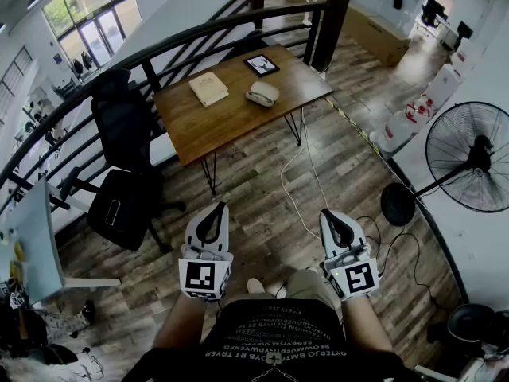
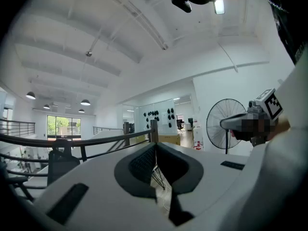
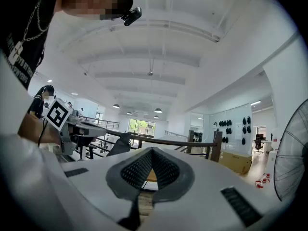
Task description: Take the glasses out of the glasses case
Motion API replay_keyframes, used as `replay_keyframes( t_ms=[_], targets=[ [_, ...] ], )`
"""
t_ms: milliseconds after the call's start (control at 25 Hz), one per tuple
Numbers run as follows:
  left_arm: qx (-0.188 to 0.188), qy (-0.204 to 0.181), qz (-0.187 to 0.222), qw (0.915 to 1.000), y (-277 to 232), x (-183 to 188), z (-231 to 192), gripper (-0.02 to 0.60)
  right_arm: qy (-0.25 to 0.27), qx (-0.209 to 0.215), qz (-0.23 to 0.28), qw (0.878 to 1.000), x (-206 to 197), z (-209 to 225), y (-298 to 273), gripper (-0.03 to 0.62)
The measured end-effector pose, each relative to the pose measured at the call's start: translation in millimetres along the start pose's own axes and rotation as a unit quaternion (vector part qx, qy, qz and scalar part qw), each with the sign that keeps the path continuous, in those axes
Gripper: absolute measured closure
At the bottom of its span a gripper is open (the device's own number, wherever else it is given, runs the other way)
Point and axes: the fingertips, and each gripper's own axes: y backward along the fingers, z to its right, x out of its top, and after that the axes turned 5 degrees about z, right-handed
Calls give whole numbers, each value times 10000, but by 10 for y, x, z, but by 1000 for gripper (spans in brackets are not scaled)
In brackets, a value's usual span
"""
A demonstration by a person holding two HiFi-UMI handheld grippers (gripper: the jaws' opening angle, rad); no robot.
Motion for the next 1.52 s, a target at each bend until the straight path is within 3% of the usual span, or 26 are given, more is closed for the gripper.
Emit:
replay_keyframes(
  t_ms=[440, 680, 1120, 1520],
  targets=[
    [245, 110, -143, 9995, 3, -141, -224, 552, -133, 222, 19, 9997, -83, -109, -103, 579],
    [260, 67, -225, 9994, -126, -214, -231, 552, -245, 199, 31, 9995, -156, 66, -216, 577],
    [176, 34, -383, 9991, -812, -284, -176, 552, -412, 327, -67, 9986, -417, 529, -624, 575],
    [181, 76, -475, 9987, -1498, -288, -220, 552, -471, 579, -76, 9972, -489, 959, -1158, 523]
  ],
)
